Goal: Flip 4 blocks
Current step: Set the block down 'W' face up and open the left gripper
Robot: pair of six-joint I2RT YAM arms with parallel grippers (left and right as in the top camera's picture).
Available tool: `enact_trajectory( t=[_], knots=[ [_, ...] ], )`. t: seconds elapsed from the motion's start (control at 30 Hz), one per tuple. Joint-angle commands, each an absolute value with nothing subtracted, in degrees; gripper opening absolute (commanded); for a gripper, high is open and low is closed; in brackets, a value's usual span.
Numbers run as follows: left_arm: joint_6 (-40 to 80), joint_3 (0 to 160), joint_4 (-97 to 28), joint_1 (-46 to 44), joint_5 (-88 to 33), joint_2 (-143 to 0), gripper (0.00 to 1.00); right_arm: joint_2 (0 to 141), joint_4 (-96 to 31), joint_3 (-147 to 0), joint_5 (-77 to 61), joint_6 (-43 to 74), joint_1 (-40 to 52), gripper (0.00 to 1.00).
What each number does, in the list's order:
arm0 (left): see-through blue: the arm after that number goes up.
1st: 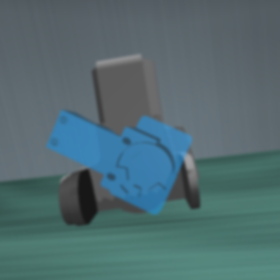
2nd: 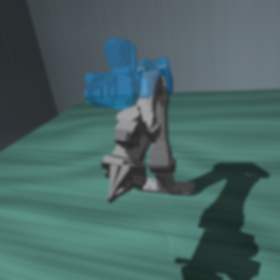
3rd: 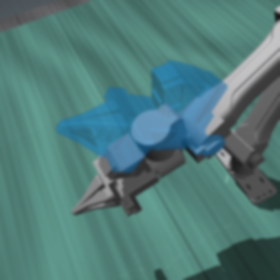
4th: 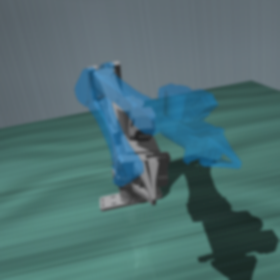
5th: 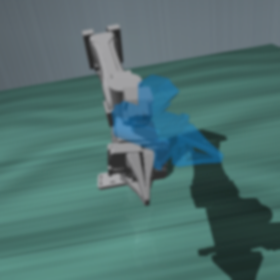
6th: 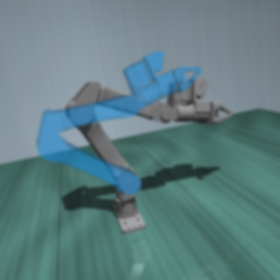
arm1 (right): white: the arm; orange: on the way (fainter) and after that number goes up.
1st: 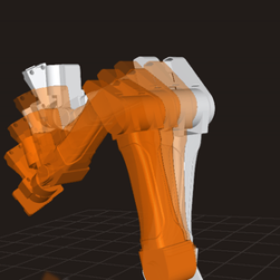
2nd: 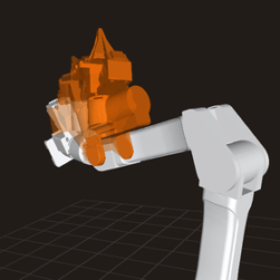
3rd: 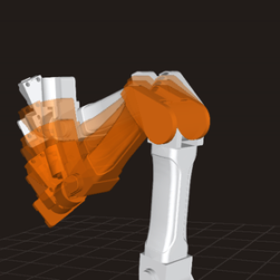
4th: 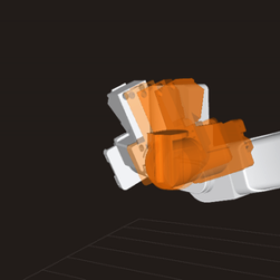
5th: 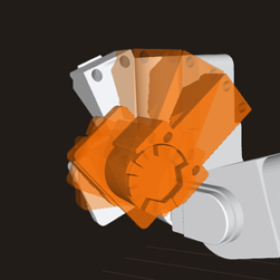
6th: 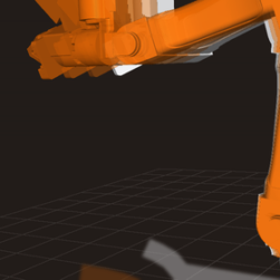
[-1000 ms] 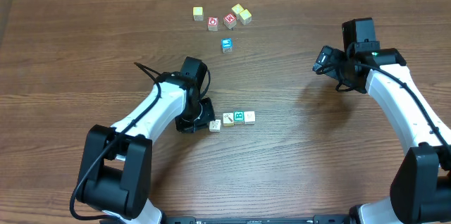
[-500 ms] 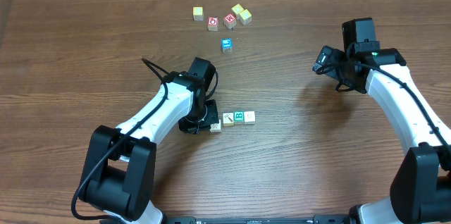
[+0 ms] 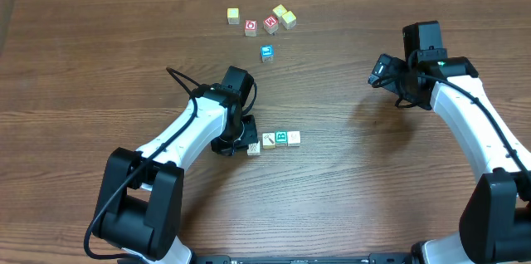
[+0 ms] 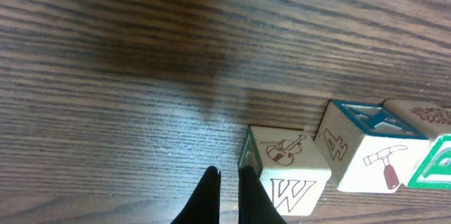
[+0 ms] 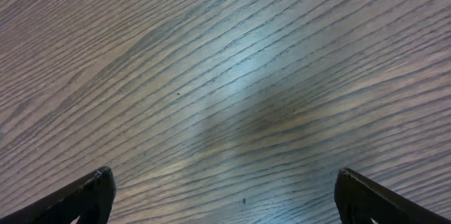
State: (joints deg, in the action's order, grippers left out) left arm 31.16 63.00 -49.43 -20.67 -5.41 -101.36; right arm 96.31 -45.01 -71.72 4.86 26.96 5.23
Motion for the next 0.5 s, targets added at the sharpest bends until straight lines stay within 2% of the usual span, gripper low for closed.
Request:
enact_trajectory(
  t=[0.0, 0.47],
  knots=[
    [30.5, 62.4, -49.1, -21.1, -6.9, -100.8, 0.04, 95.7, -44.7, -72.6, 5.0, 26.7, 5.1, 1.00],
    [29.1, 63.2, -49.7, -21.0, -5.6, -100.8, 0.04, 95.7, -44.7, -72.6, 5.0, 26.7, 5.1, 1.00]
  ],
)
